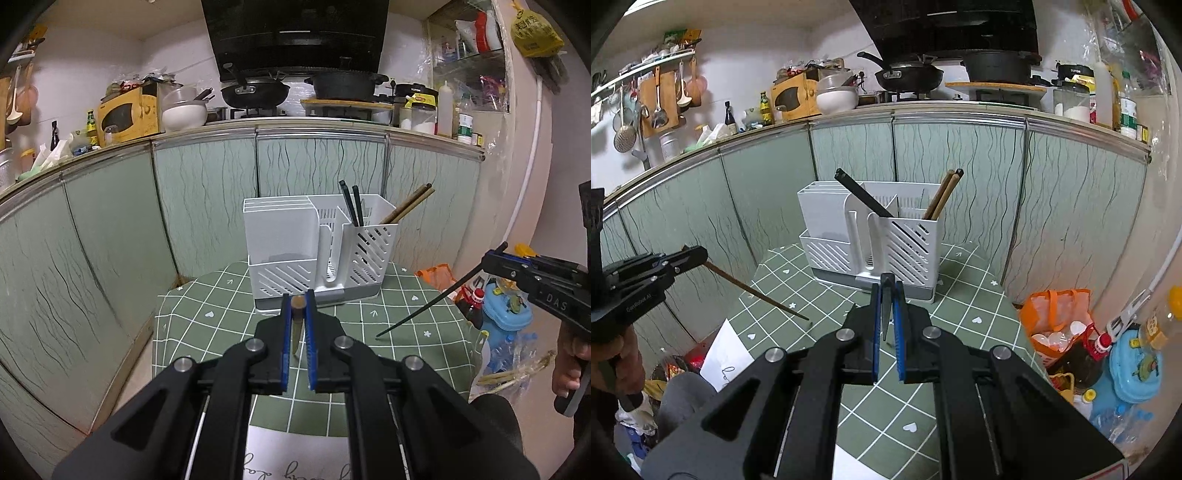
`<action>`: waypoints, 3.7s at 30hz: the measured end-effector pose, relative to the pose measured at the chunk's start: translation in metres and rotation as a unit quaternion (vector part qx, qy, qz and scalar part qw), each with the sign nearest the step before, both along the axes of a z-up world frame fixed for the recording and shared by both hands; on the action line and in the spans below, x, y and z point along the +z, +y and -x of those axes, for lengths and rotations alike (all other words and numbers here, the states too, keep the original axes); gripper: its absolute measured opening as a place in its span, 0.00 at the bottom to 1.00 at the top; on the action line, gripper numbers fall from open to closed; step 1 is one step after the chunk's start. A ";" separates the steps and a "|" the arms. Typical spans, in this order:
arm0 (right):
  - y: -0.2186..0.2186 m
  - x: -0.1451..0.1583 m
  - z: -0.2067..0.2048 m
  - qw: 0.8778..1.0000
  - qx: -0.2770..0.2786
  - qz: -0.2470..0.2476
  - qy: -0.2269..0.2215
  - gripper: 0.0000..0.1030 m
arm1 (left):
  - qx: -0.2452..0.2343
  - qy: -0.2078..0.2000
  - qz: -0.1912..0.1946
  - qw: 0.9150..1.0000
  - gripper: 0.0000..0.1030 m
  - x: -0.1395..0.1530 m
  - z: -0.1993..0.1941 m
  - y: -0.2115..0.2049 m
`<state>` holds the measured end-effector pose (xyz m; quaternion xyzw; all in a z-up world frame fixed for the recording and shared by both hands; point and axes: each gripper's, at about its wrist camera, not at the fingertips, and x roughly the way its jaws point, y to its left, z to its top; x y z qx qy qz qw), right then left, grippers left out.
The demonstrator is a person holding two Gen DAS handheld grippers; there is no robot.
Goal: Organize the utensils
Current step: 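Lift the wooden chopstick with the left tool while the right tool lifts its black chopstick toward the holder, then lower the wooden chopstick into the holder with the left tool while the right tool lowers its chopstick, then open both tools to release the chopsticks into the holder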
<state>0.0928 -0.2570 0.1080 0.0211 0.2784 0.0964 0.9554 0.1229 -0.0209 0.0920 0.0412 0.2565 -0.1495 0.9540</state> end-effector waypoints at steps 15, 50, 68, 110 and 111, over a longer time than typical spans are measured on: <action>-0.011 0.045 -0.010 1.000 0.014 0.025 -0.005 0.06 | -0.074 0.023 -0.003 0.997 0.08 0.038 -0.028 -0.003; -0.055 0.150 -0.078 0.998 0.039 -0.013 -0.046 0.06 | -0.175 0.009 0.005 0.985 0.08 0.142 -0.094 -0.071; -0.072 0.126 -0.156 0.998 0.039 -0.027 -0.042 0.06 | -0.167 0.015 0.000 0.986 0.08 0.133 -0.158 -0.096; -0.073 0.061 -0.158 0.997 0.076 0.014 0.003 0.93 | -0.126 0.017 0.019 0.992 0.96 0.068 -0.168 -0.069; -0.072 0.060 -0.155 0.997 0.075 0.015 0.004 0.93 | -0.123 0.012 0.014 0.992 0.96 0.068 -0.163 -0.068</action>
